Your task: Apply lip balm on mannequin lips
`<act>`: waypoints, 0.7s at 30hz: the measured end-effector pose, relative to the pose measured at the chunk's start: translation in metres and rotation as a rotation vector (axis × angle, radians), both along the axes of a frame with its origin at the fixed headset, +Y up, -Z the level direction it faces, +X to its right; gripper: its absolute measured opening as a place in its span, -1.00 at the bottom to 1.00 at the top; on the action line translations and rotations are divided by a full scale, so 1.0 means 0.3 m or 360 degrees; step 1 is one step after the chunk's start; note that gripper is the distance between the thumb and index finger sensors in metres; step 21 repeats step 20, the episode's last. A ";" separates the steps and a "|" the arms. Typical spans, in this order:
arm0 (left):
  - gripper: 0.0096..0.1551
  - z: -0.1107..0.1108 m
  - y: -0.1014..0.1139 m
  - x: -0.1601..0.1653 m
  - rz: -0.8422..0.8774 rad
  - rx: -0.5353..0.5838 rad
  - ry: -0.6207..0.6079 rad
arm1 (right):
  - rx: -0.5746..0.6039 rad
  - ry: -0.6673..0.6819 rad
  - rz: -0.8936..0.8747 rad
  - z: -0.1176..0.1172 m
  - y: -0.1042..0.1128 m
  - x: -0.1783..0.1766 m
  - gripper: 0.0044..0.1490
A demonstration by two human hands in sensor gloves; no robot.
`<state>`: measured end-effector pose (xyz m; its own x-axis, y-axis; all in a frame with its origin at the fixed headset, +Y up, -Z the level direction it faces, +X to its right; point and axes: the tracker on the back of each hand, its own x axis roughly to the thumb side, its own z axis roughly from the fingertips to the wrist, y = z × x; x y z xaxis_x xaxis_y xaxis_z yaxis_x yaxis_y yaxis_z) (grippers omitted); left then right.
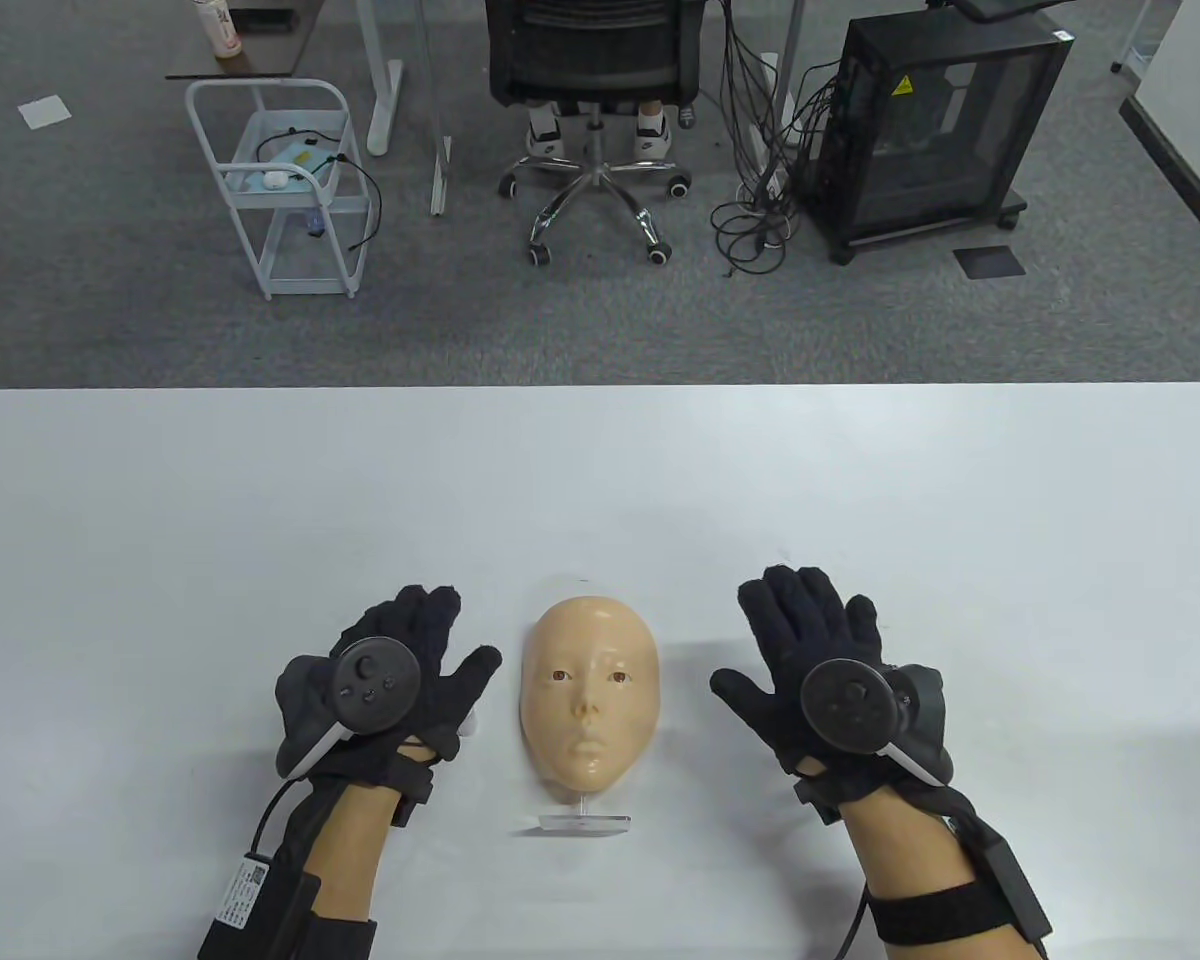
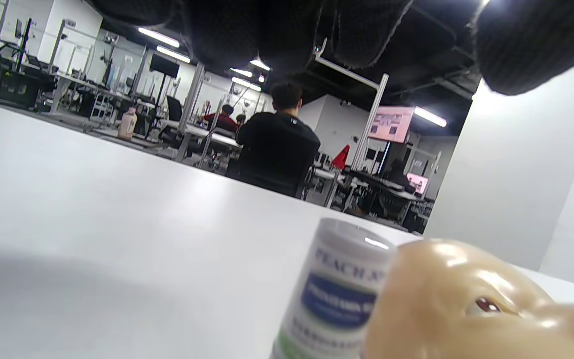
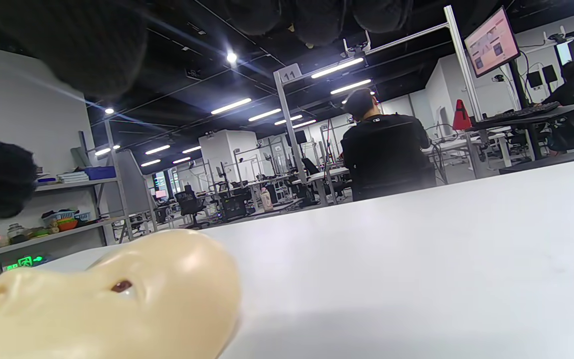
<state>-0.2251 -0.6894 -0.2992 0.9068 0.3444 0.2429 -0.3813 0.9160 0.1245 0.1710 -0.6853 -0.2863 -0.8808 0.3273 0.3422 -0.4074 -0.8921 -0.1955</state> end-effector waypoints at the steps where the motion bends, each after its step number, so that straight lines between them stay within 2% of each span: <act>1: -0.05 -0.003 -0.004 -0.003 -0.0003 -0.0003 0.0000 | 0.0003 0.0004 0.0000 0.001 0.001 -0.002 0.15; 8: 0.13 -0.031 -0.052 -0.026 0.0011 -0.0073 -0.0031 | 0.0010 0.0015 0.0007 0.005 0.001 -0.008 0.15; 21: 0.14 -0.037 -0.062 -0.021 -0.0042 -0.0134 -0.0045 | -0.0002 0.0003 -0.0002 0.003 0.004 -0.005 0.14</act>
